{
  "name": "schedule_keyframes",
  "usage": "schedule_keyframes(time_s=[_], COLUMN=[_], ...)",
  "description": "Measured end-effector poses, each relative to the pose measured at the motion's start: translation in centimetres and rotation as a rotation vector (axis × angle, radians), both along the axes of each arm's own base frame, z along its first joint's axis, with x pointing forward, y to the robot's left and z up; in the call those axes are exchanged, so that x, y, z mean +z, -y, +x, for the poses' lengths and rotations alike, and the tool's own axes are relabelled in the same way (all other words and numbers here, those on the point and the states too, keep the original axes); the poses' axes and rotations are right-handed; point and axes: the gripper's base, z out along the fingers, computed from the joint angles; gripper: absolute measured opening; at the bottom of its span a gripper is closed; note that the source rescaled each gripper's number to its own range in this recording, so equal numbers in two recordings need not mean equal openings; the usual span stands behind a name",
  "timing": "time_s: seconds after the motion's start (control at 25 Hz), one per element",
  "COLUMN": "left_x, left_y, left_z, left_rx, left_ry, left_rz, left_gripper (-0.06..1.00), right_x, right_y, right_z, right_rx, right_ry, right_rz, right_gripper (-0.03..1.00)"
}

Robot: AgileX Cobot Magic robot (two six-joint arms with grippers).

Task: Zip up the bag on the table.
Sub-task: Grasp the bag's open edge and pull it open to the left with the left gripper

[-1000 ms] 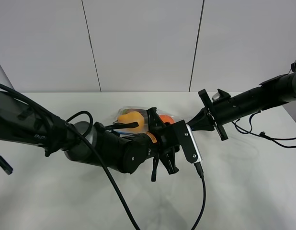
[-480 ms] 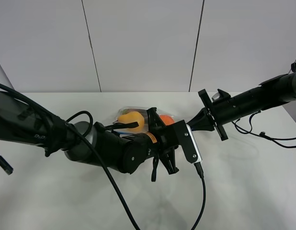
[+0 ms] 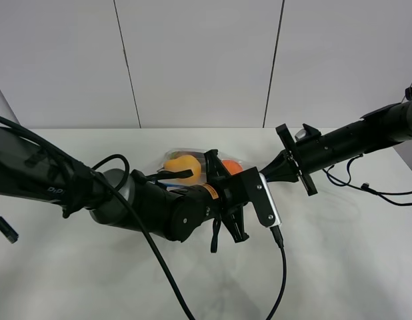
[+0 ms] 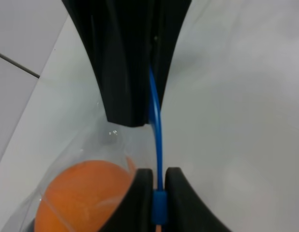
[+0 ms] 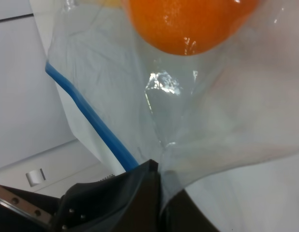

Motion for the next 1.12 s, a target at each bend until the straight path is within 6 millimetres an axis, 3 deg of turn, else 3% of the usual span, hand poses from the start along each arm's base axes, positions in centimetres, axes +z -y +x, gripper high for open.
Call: schedule_keyframes(time_s=[0.24, 1.12], left_x=[-0.1, -2.2], left_y=[-1.1, -12.8], left_z=[0.9, 5.3], left_rx=[0.017, 0.277], left_ry=[0.021, 0.17], left_rz=[0.024, 0.188], left_gripper=[0.0, 0.0], right_x=[0.0, 0.1], right_y=[0.0, -0.1], right_z=[0.1, 0.4], right_rx=[-0.007, -0.04], right_ry=[0.002, 0.009], right_rz=[0.001, 0.012], right_gripper=[0.0, 0.0])
